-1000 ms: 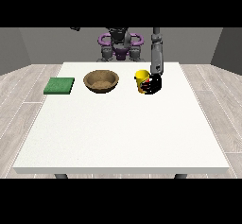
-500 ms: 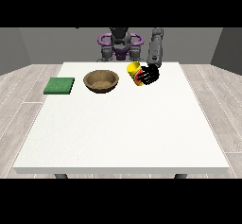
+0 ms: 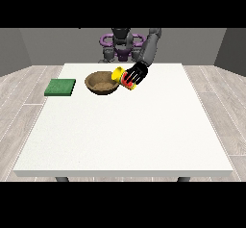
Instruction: Pick the cup and pour the ball into the bowl, then pick the bowl and place it on the pad
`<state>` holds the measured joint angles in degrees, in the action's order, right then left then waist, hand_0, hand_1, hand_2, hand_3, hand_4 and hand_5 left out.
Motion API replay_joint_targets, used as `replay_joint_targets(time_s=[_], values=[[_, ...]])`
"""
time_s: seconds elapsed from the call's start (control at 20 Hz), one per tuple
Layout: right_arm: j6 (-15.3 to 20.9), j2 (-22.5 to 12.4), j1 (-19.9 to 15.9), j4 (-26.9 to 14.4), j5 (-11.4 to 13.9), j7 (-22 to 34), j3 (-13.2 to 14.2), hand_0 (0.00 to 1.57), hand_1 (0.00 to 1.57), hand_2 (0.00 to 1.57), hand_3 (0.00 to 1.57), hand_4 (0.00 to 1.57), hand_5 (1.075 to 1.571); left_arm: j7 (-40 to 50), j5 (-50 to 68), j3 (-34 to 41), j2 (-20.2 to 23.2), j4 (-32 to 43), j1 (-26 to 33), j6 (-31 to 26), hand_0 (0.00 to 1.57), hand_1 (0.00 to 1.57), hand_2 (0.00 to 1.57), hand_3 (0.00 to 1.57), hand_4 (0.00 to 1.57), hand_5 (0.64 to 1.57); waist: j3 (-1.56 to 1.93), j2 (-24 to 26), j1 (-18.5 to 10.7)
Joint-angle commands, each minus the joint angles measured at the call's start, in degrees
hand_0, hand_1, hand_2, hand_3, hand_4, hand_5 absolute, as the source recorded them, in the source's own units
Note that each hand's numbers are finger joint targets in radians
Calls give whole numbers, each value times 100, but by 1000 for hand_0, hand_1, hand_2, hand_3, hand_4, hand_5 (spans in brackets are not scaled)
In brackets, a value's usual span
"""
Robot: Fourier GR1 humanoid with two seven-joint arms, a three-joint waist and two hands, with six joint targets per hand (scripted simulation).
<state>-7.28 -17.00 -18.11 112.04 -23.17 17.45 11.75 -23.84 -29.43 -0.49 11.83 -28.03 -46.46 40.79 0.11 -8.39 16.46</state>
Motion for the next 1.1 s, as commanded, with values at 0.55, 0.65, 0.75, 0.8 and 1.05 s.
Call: replay_joint_targets(time_s=[0.55,0.65,0.75,0.8,1.05], values=[[-86,171,-2,-764,211,-268,-130,0,0,0,0,360,1564,2738,-2896,-1728,-61,1360,-1233,911,1352,1352,1571,1571,857,1548,7,449,-77],[-98,159,-112,-935,251,-345,-114,0,0,0,0,373,1565,3237,-3388,-2077,-265,1591,-1468,856,1363,1363,1522,1571,891,1524,8,375,-57],[-29,202,-50,-1145,395,-378,-137,0,0,0,0,378,1565,3561,-3905,-2552,-760,1759,-1292,871,1326,1326,1433,1427,979,1480,7,600,-296],[29,234,-10,-1186,401,-375,-103,0,0,0,0,384,1566,3664,-4016,-2658,-880,1810,-1316,596,1308,1308,1403,1414,954,1470,3,822,-370],[-198,111,111,-1502,247,-360,9,0,0,0,0,378,1565,4240,-5119,-3584,-681,2265,-1775,-67,1487,1487,1571,1571,936,1518,10,1123,-429]])
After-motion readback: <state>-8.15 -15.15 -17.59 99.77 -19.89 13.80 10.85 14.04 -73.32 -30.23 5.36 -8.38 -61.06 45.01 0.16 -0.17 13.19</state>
